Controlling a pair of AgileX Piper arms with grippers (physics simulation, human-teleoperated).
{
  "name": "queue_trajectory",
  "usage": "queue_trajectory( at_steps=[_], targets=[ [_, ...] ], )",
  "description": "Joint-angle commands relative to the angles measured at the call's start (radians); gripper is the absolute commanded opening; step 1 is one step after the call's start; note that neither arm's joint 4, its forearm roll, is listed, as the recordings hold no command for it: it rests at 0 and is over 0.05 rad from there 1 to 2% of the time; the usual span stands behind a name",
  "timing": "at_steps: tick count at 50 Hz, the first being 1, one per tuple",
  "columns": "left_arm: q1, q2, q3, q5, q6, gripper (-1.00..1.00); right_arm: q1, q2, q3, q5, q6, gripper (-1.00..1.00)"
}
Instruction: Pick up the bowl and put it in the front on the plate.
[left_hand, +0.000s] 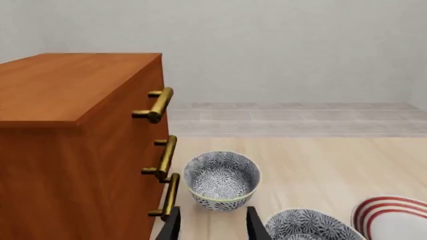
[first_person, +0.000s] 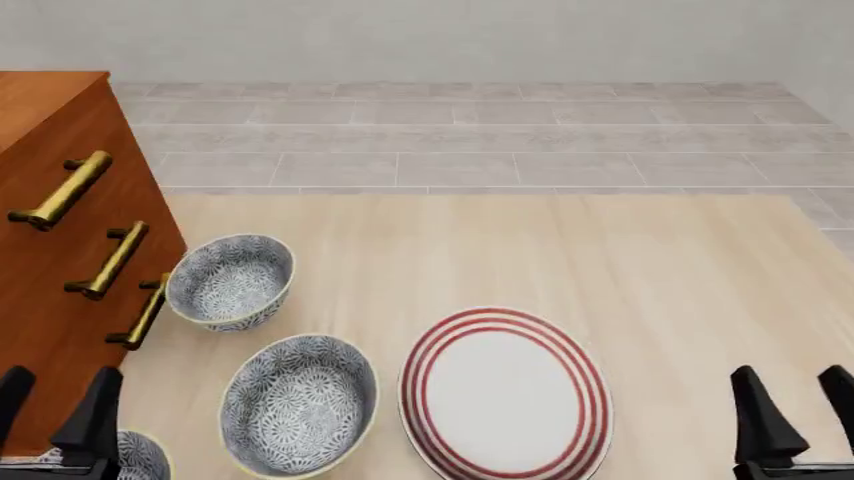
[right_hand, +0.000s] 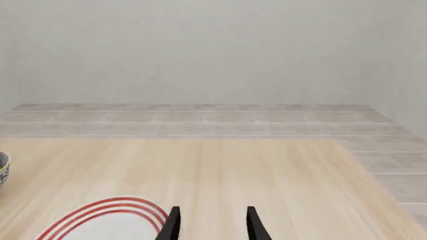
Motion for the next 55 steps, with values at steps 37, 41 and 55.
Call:
queue_trajectory(
  at_steps=[37,41,55],
  targets=[
    [0.001,-0.009,-0.005,-0.011,0.063,1.00,0.084,0.302,-0.307,0.038,-0.017,1.00],
    [-0.003,-0.009,-0.006,-0.010,0.067,1.00,0.092,0.346,-0.337,0.029,-0.017,1.00],
    [-0.007,-0.009,-0.002,-0.008,0.081,1.00,0.209,0.555,-0.480,0.003,-0.042,1.00]
  ],
)
